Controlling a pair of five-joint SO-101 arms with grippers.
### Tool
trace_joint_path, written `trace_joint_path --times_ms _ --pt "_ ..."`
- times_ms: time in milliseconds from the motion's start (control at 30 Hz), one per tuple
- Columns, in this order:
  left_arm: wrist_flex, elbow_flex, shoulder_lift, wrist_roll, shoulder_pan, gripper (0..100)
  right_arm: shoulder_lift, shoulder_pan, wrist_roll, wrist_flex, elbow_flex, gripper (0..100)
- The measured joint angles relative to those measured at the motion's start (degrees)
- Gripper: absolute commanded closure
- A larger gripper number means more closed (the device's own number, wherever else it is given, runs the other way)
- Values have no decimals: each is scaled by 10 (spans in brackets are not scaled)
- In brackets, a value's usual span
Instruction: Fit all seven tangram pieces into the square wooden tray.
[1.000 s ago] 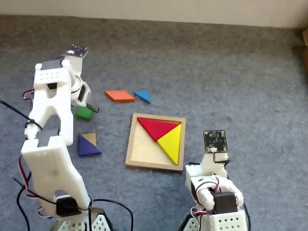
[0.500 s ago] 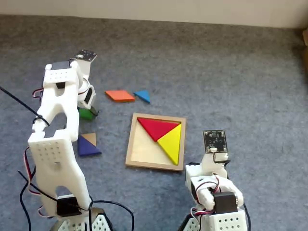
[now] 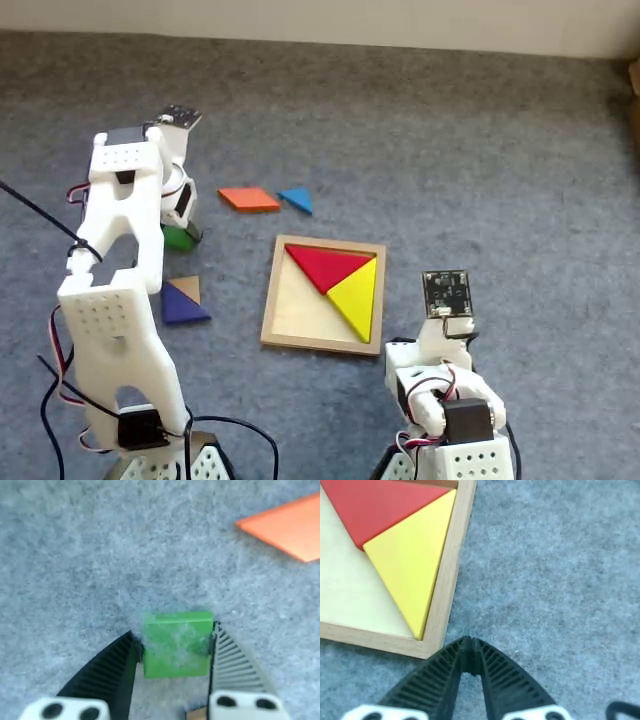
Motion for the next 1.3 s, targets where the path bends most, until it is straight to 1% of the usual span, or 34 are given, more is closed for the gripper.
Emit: trace_joint_path --times_ms 167,333,533,733,833,1033,1233,1300 --pt "14 2 -13 11 0 889 0 0 0 0 0 984" --pt "48 41 -83 11 11 889 0 0 0 0 0 984" --pt "54 135 -196 14 77 888 0 0 0 0 0 984" --pt "55 225 -298 16 128 888 0 0 0 0 0 984" --pt "55 256 -332 35 151 888 0 0 0 0 0 984" --pt "55 277 -367 51 206 888 0 0 0 0 0 984" --pt "55 277 -369 54 256 890 0 0 0 0 0 984" --pt "55 277 -369 68 276 890 0 0 0 0 0 984"
